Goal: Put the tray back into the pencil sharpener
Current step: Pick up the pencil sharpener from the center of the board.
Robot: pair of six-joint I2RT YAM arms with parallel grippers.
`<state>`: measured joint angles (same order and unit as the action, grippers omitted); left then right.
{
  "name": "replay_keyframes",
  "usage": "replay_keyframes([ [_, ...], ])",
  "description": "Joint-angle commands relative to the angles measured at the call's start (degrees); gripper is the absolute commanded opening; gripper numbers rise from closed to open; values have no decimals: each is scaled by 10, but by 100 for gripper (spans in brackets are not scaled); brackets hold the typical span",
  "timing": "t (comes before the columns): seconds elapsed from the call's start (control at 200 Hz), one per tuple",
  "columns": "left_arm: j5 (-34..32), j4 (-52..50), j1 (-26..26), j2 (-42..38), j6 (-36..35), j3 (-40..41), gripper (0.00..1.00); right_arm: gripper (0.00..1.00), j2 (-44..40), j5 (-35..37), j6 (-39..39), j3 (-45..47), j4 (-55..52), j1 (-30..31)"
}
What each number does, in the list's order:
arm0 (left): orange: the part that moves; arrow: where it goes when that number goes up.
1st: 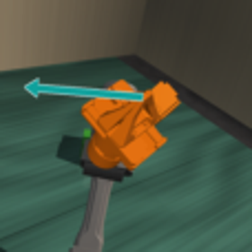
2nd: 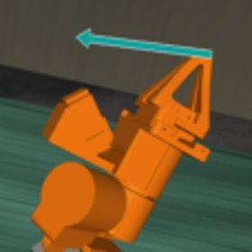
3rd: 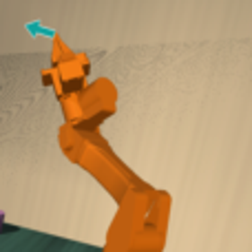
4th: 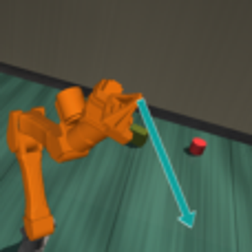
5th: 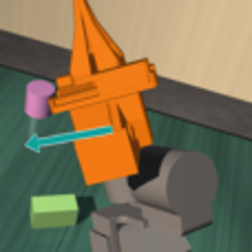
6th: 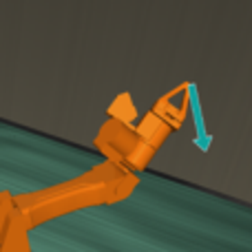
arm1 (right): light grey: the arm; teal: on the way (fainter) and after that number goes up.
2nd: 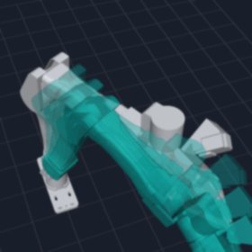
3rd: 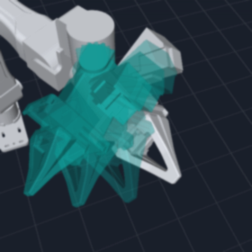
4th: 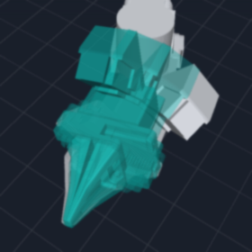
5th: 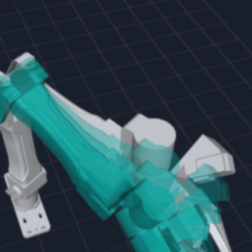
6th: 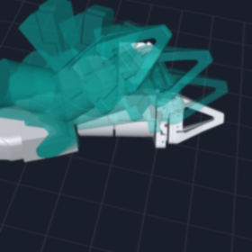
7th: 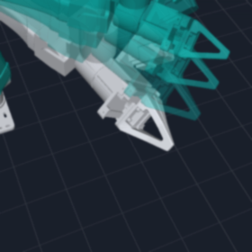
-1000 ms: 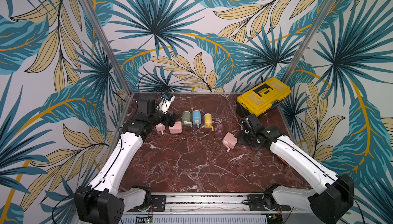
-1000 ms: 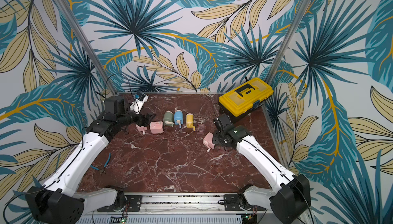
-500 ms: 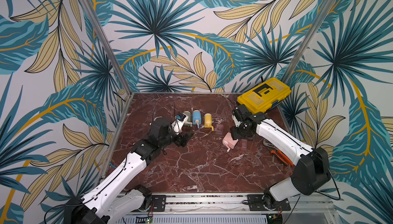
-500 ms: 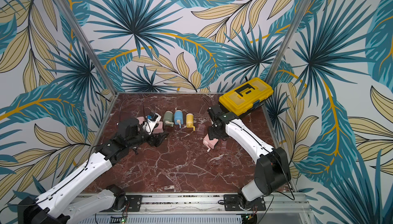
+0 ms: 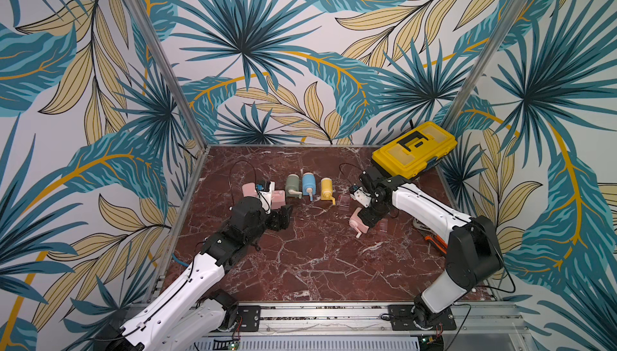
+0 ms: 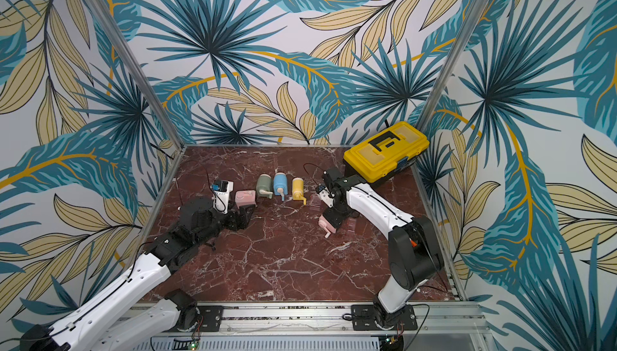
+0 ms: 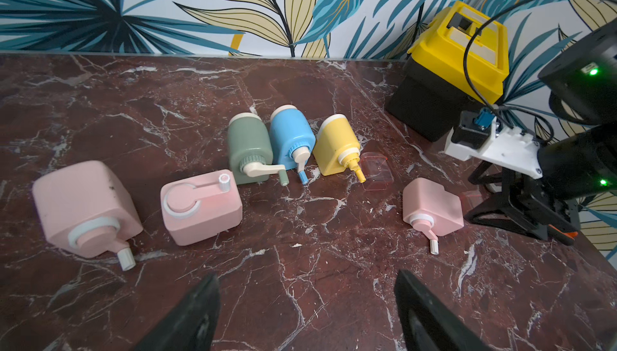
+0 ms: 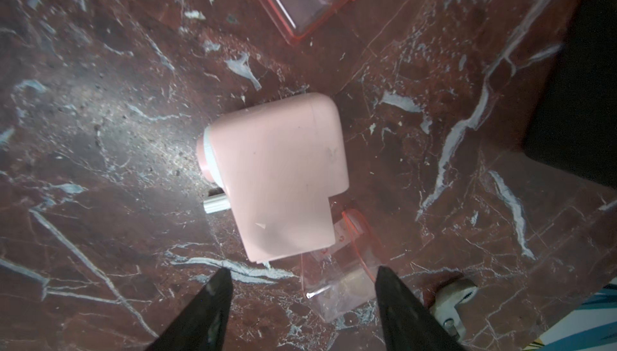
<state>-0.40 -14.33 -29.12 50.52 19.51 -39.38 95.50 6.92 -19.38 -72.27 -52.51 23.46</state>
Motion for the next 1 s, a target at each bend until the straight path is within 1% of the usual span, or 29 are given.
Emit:
replay_keyframes([
  [0.0,-25,17,-2,-9,30,5,84,69,15,-14,-57,11,3,-6],
  [0.075,-26,17,-2,-6,30,3,85,68,30,-16,-60,7,5,-8],
  [0.396,-26,17,-2,-1,28,-1,84,60,74,-64,-72,-1,7,-9],
  [0.731,-27,17,-1,-1,25,-5,84,45,92,-70,-77,-4,9,-9],
  [0.886,-26,15,-1,-4,45,-10,84,38,84,-84,-76,-7,7,-9],
  [0.991,-19,14,-1,-5,89,-22,85,36,58,-98,-69,-6,7,-9],
])
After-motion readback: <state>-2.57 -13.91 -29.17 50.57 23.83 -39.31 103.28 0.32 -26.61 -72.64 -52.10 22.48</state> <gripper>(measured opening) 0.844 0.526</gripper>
